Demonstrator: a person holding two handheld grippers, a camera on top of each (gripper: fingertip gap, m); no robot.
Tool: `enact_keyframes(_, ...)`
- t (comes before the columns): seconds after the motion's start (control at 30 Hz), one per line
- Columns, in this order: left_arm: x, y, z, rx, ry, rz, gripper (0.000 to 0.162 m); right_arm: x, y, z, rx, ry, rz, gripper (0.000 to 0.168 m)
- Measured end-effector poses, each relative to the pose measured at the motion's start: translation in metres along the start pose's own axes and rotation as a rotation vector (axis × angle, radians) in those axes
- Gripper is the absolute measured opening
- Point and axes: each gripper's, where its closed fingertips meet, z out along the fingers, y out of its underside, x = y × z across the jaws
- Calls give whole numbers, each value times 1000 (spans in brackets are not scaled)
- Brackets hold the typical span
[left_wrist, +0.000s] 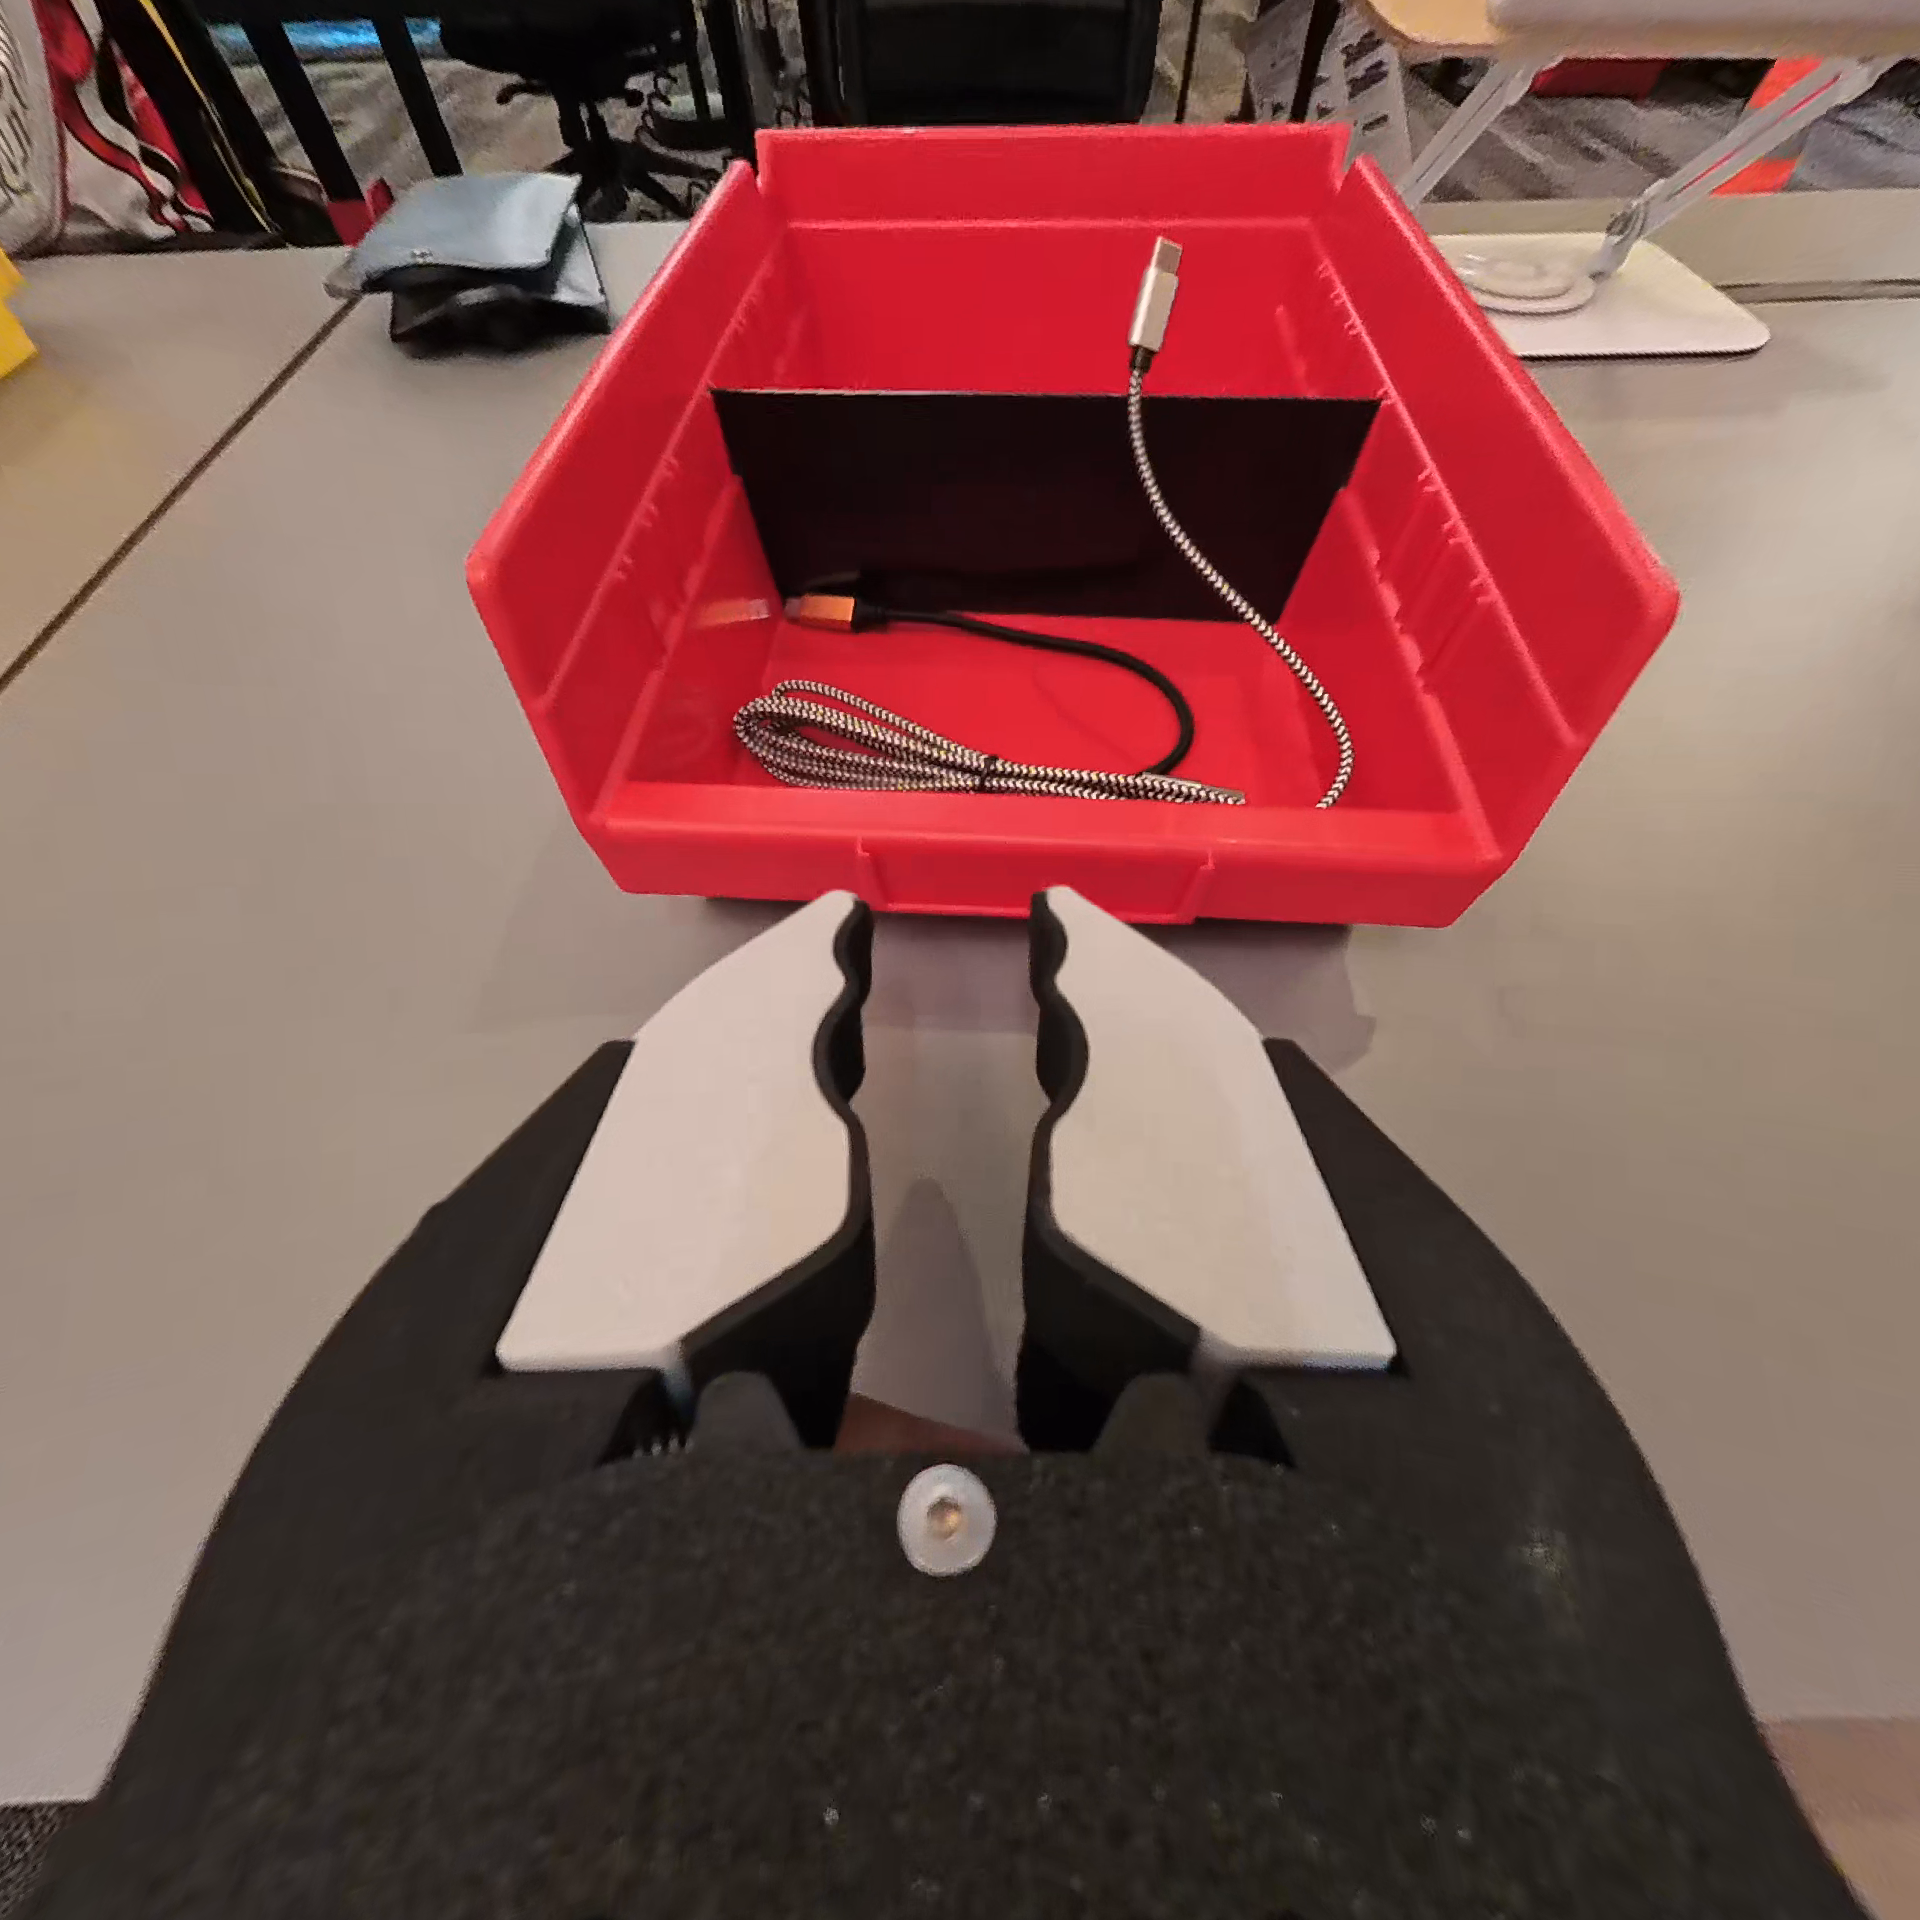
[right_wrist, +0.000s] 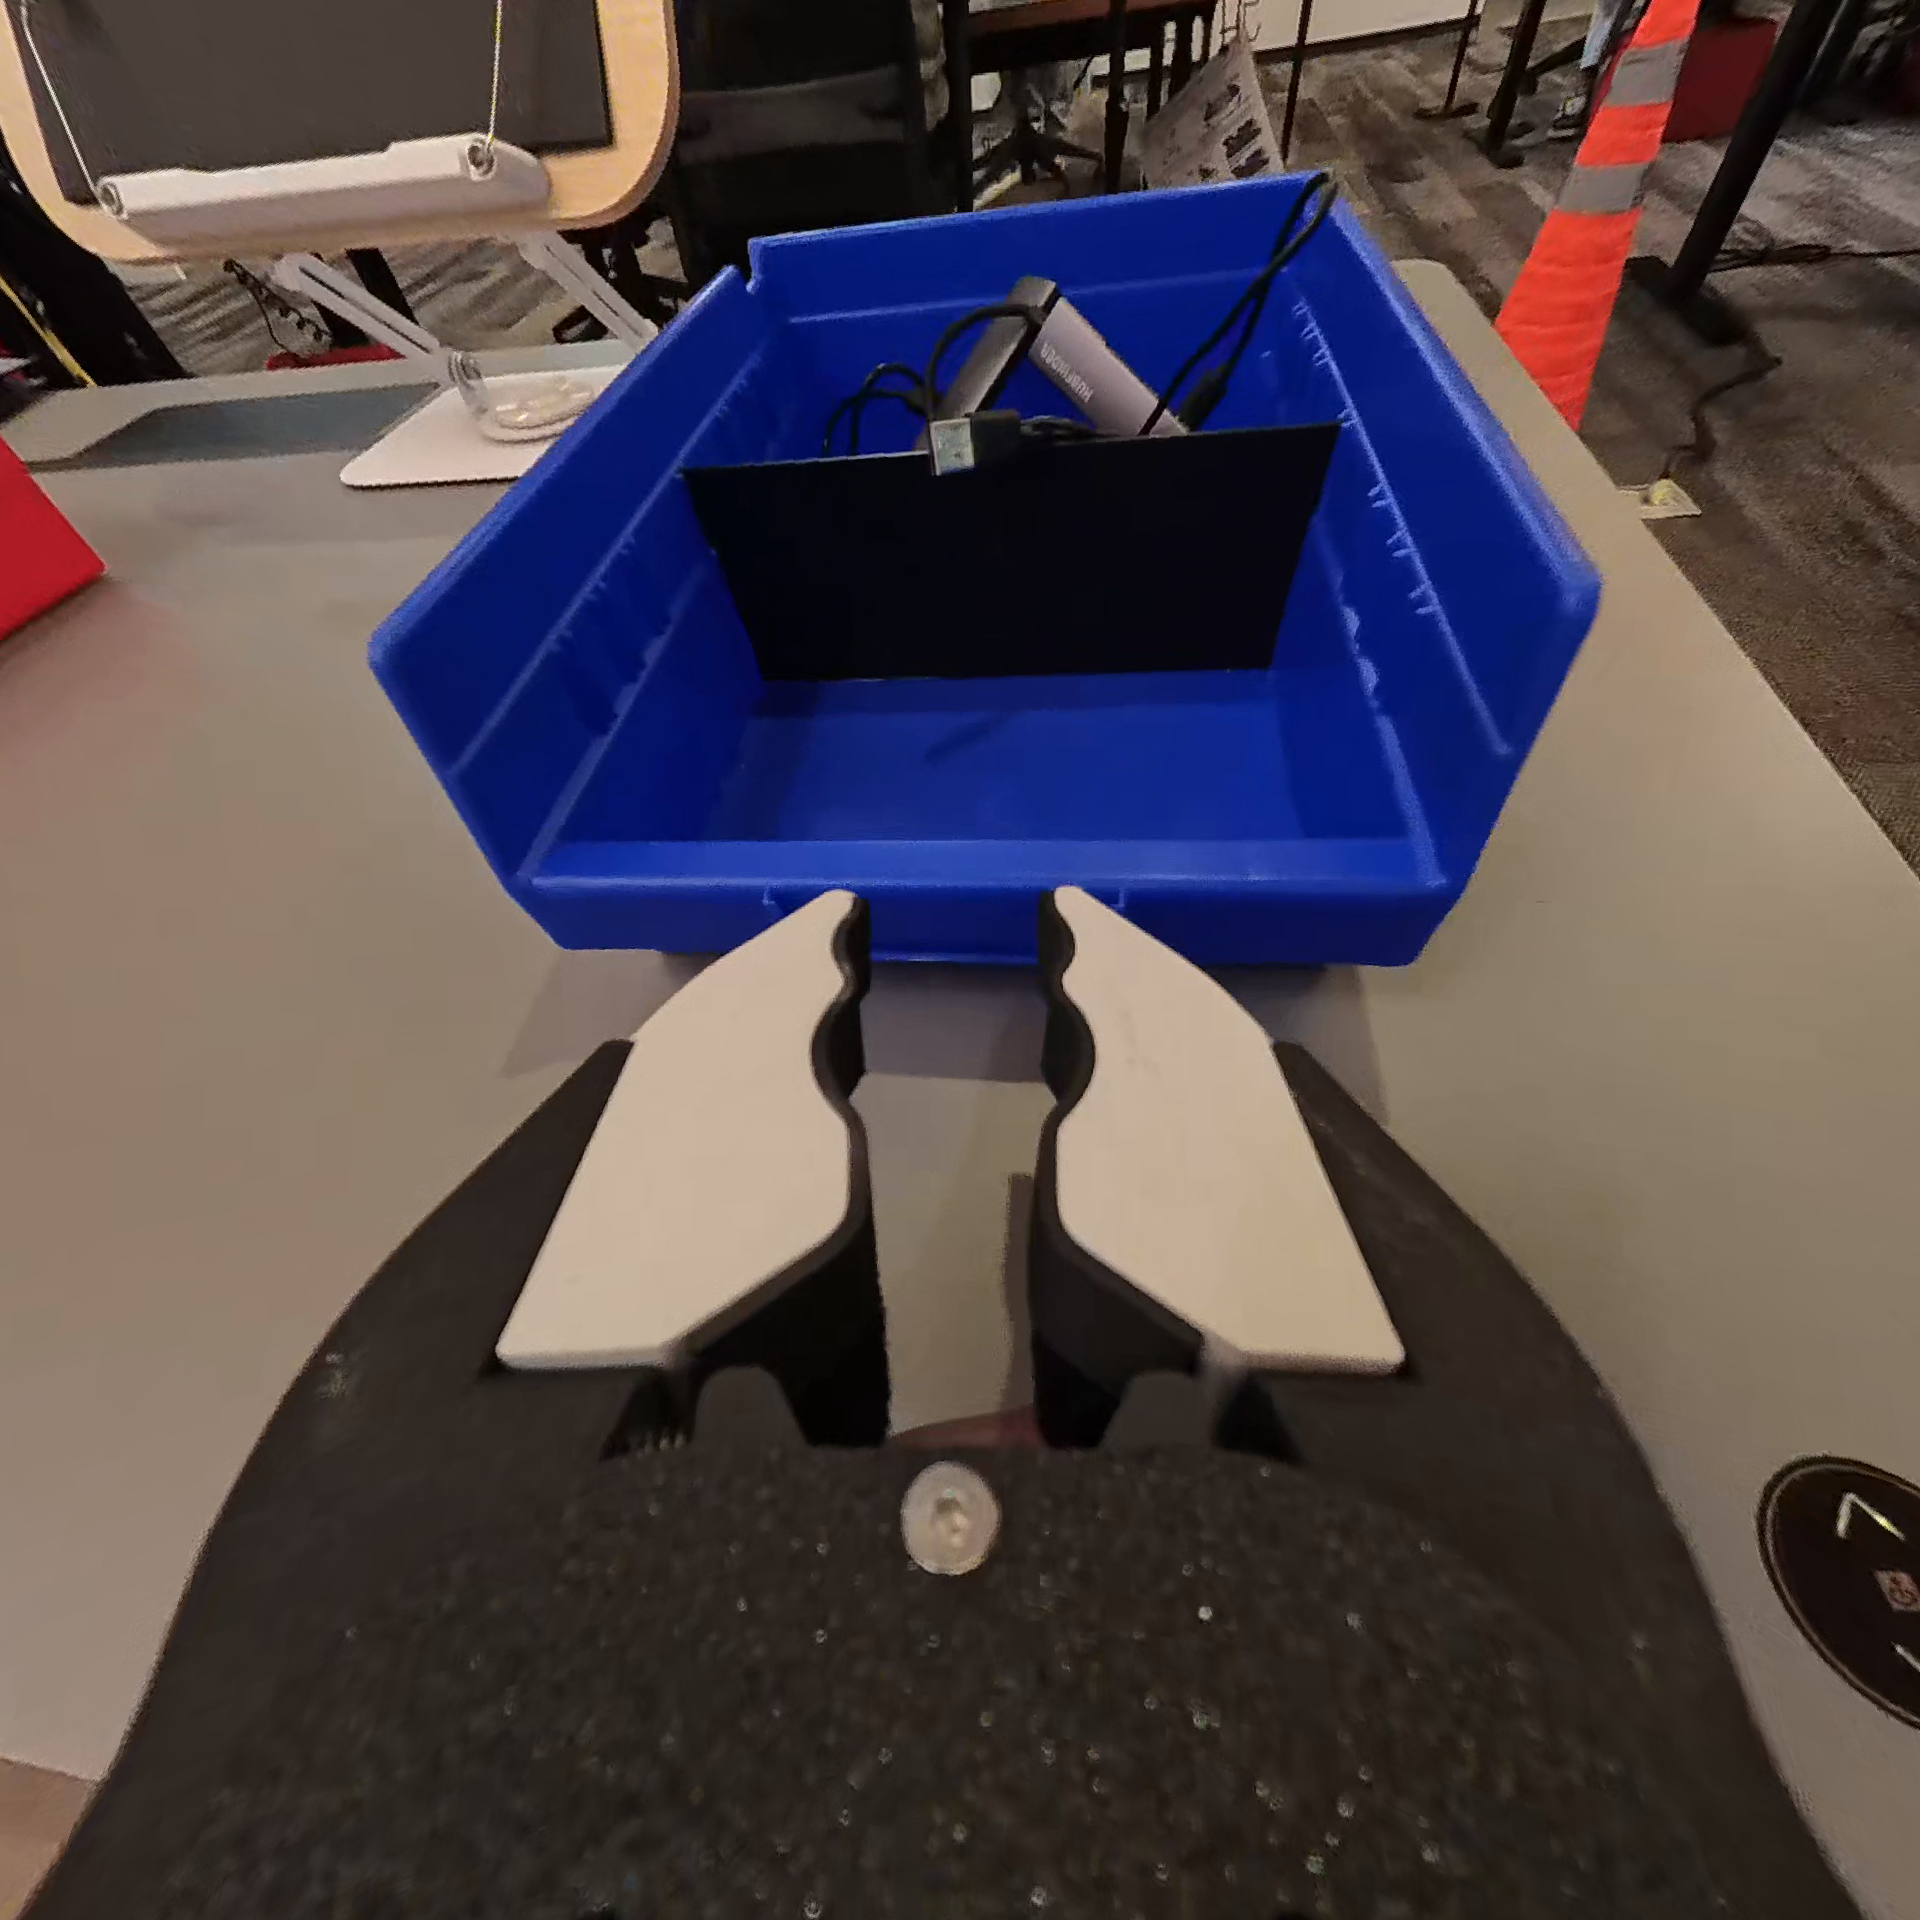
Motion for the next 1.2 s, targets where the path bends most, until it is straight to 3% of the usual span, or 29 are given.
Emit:
enact_keyframes(0.53,21,7,9,-52,105,-54,28,-1,-2,4,-11,30,-84,32)
enact_keyframes(0.73,47,2,-3,-29,164,-12,29,-105,-16,17,52,-210,-239,58)
enact_keyframes(0.87,68,-1,-9,5,165,117,31,-125,-22,56,-10,-98,-278,67)
enact_keyframes(0.9,77,-2,-11,16,176,137,32,-131,-19,61,-43,-111,-263,64)
enact_keyframes(0.97,103,-2,-17,31,235,132,33,-148,-16,62,-48,-169,-211,78)
enact_keyframes(1.03,141,-2,-23,41,337,123,33,-163,-13,52,-58,-256,-202,69)
enact_keyframes(1.1,192,-8,-34,84,492,136,34,-177,-11,32,-51,-372,-173,49)
enact_keyframes(1.2,271,-17,-39,101,682,125,40,-155,-24,7,54,-286,-160,53)
